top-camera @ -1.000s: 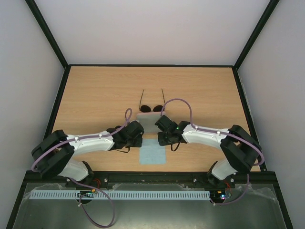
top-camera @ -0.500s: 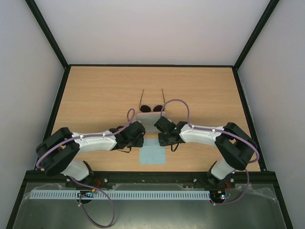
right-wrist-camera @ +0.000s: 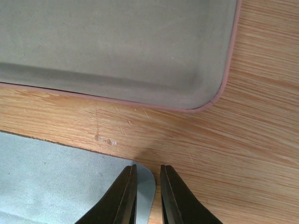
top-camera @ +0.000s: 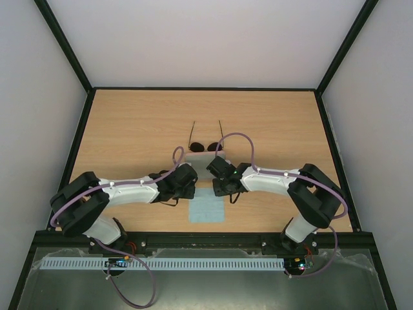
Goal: Organize the sunglasses
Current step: Fold the glasses cleaning cloth at the center of the board.
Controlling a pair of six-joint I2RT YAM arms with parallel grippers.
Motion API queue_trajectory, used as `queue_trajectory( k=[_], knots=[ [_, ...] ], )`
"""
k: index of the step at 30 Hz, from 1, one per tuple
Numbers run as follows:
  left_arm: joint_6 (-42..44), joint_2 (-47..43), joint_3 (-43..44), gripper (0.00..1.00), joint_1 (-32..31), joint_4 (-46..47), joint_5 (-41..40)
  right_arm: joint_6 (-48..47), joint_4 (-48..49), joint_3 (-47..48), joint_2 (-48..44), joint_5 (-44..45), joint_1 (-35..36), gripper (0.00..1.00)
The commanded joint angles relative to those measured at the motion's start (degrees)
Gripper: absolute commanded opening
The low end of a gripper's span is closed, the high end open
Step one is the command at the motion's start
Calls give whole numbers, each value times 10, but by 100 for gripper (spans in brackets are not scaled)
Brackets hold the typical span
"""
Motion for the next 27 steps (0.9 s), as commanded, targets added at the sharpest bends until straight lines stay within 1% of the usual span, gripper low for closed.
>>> queue_trajectory(
  k=[1, 3, 9, 14, 27],
  knots=[
    [8, 7, 19, 22, -2, -6, -16, -5, -9, 3, 23, 11, 3, 14],
    [7, 10, 20, 22, -2, -7, -16, -6, -9, 2, 26, 11, 2, 12],
    [9, 12, 22, 21, -2, -7, -16, -5, -2, -9, 26, 7, 2, 11],
    [8, 13, 22, 21, -2, -7, -15, -5, 6, -15, 31, -5, 3, 2],
    [8, 12, 22, 21, -2, -6, -11, 2, 4, -25, 4, 13, 2, 1]
  ],
)
